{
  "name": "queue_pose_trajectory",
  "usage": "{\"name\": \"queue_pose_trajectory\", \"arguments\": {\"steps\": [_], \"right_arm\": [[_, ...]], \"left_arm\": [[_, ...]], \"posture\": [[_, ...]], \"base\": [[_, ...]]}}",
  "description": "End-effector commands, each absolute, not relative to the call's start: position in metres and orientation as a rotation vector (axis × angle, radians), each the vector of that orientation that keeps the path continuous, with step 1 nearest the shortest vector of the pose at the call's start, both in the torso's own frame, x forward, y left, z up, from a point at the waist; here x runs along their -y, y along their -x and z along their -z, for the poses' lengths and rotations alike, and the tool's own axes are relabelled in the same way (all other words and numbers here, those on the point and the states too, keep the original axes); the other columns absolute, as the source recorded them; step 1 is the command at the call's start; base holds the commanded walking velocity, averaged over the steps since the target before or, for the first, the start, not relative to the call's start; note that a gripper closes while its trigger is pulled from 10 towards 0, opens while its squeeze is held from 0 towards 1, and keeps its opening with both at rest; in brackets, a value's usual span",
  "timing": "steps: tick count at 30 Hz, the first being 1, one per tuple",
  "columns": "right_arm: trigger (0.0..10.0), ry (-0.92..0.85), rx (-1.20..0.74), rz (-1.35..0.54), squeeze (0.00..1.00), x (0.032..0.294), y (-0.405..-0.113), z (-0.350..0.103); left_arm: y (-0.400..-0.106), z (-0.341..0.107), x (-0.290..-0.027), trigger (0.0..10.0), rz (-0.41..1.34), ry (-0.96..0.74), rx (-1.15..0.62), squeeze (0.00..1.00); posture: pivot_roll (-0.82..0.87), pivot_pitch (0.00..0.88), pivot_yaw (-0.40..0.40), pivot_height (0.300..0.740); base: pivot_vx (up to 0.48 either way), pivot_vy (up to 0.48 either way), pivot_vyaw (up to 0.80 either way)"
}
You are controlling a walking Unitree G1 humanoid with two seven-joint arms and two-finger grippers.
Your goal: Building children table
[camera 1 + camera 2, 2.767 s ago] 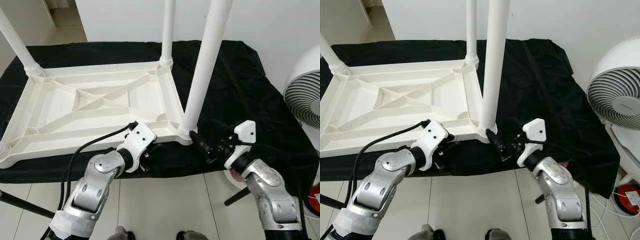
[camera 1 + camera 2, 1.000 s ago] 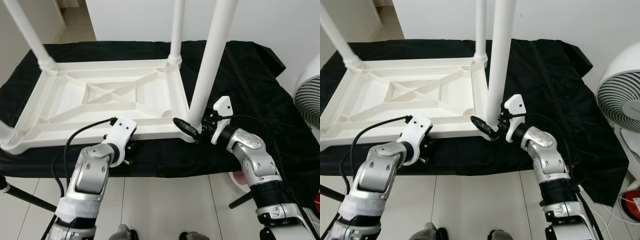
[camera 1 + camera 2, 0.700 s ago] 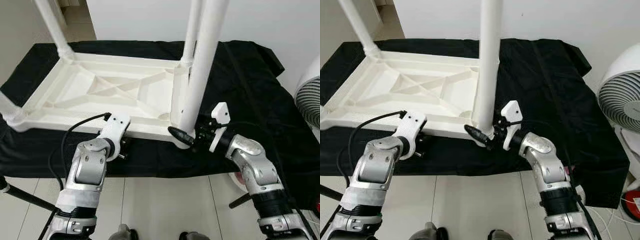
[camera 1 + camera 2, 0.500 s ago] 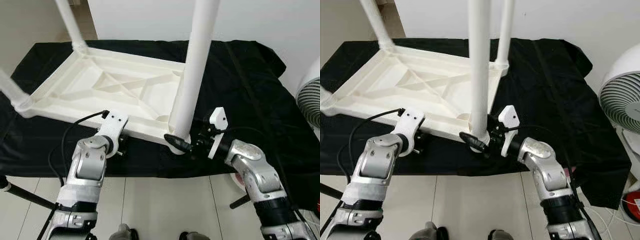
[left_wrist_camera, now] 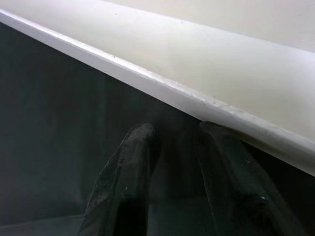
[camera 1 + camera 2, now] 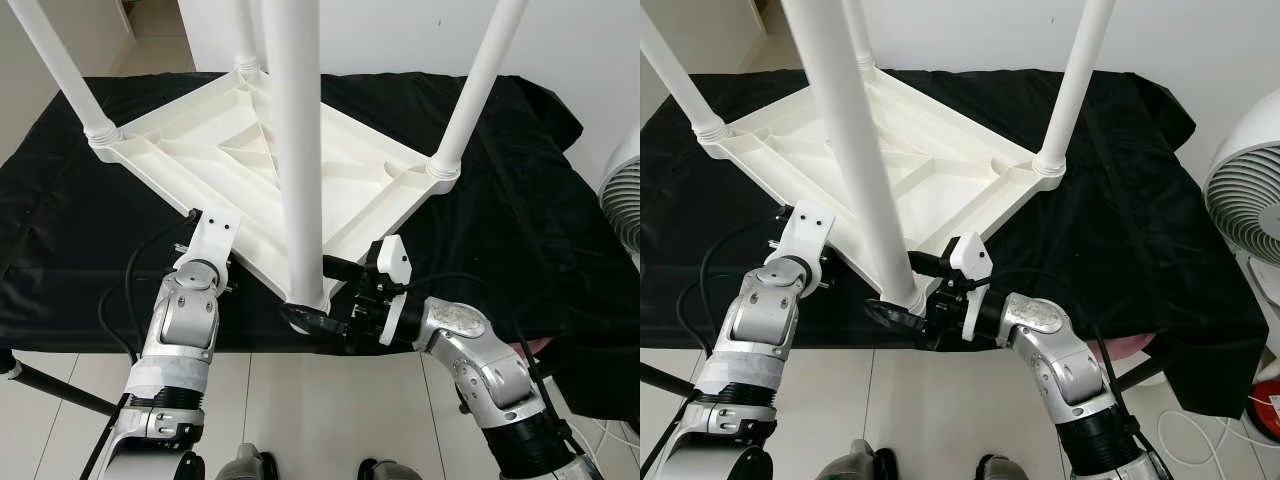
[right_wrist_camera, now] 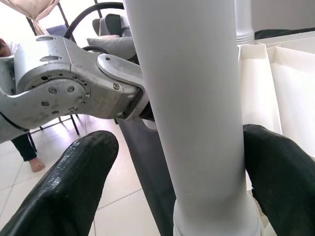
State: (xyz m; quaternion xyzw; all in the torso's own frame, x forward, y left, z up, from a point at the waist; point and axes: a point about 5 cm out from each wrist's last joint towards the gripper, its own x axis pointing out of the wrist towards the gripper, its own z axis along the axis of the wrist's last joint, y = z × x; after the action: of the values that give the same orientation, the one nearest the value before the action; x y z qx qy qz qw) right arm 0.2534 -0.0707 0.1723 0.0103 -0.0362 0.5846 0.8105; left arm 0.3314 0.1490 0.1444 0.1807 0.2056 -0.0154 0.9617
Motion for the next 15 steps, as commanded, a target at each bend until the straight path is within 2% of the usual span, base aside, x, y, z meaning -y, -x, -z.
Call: {"name": "queue_pose_trajectory", "arguments": {"steps": [1, 3, 4, 6, 8, 12, 15], "right_arm": [[10.0, -0.043, 0.065, -1.303, 0.0, 0.06, -0.246, -0.17], [10.0, -0.041, 0.076, -1.279, 0.0, 0.061, -0.248, -0.172], [10.0, -0.03, 0.103, -1.196, 0.0, 0.07, -0.255, -0.176], [10.0, -0.03, 0.103, -1.196, 0.0, 0.07, -0.255, -0.176], [10.0, -0.013, 0.139, -1.05, 0.0, 0.09, -0.267, -0.182], [10.0, -0.008, 0.15, -0.996, 0.0, 0.098, -0.27, -0.184], [10.0, -0.02, 0.155, -0.926, 0.0, 0.109, -0.274, -0.186]], "left_arm": [[-0.336, -0.153, -0.143, 10.0, 0.03, -0.381, -0.359, 0.0], [-0.335, -0.152, -0.142, 10.0, 0.036, -0.381, -0.356, 0.0], [-0.331, -0.15, -0.143, 10.0, 0.044, -0.381, -0.361, 0.0], [-0.331, -0.15, -0.143, 10.0, 0.044, -0.381, -0.361, 0.0], [-0.32, -0.144, -0.144, 10.0, 0.05, -0.359, -0.385, 0.0], [-0.315, -0.142, -0.144, 10.0, 0.056, -0.343, -0.4, 0.0], [-0.298, -0.148, -0.135, 10.0, 0.069, -0.313, -0.39, 0.0]], "posture": [[-0.14, 0.101, 0.063, 0.74], [-0.14, 0.101, 0.063, 0.74], [-0.14, 0.102, 0.061, 0.74], [-0.14, 0.102, 0.061, 0.74], [-0.13, 0.106, 0.059, 0.74], [-0.13, 0.106, 0.059, 0.74], [-0.12, 0.107, 0.055, 0.74]], "base": [[0.0, 0.0, 0.0], [0.0, 0.0, 0.0], [0.0, 0.0, 0.0], [0.0, 0.0, 0.0], [0.0, 0.0, 0.0], [0.0, 0.0, 0.0], [0.0, 0.0, 0.0]]}}
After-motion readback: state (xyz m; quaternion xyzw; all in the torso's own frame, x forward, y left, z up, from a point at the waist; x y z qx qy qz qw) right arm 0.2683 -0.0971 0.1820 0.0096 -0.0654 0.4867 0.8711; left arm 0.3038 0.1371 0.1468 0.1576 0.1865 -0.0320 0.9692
